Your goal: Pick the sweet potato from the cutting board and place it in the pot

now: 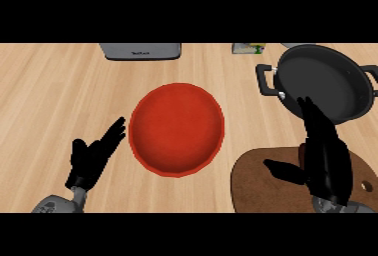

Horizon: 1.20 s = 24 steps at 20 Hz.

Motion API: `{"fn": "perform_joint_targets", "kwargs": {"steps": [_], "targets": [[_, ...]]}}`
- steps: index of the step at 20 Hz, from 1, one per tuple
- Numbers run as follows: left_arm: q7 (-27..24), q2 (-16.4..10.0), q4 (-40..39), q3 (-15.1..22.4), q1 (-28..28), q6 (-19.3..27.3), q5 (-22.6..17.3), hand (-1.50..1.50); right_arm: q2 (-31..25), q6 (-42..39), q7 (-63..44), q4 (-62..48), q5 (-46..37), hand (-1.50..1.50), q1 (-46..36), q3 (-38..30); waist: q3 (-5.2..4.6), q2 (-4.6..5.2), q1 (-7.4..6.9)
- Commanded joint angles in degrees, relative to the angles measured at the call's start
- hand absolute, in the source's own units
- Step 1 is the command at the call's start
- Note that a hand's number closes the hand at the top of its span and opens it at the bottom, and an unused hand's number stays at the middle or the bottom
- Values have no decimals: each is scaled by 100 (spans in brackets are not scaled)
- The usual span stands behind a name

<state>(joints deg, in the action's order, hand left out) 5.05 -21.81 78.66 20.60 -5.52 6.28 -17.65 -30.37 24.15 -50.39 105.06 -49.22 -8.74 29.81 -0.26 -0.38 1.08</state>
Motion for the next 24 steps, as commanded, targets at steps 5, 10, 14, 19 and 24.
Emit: {"fn": "perform_joint_targets", "kwargs": {"steps": [5,10,14,19,24], "targets": [[162,-42,-143,-216,-318,-340,-36,0,852,-1029,-1271,-583,244,-150,-508,-465,24,56,-151],[74,84,-148,-180,-171,-346,-9,0,682,-1746,-1229,-776,882,-150,115,-371,24,48,-118],[68,182,-23,-188,-4,-264,244,0,187,-1987,-535,-752,1446,-150,346,-1119,27,36,-100],[93,478,-150,-319,-182,-334,583,0,67,-1873,-164,-201,885,-150,1113,-1242,26,32,-75],[550,520,568,-441,223,-387,626,0,210,-1654,502,-244,913,-150,1436,-1744,28,28,-101]]}}
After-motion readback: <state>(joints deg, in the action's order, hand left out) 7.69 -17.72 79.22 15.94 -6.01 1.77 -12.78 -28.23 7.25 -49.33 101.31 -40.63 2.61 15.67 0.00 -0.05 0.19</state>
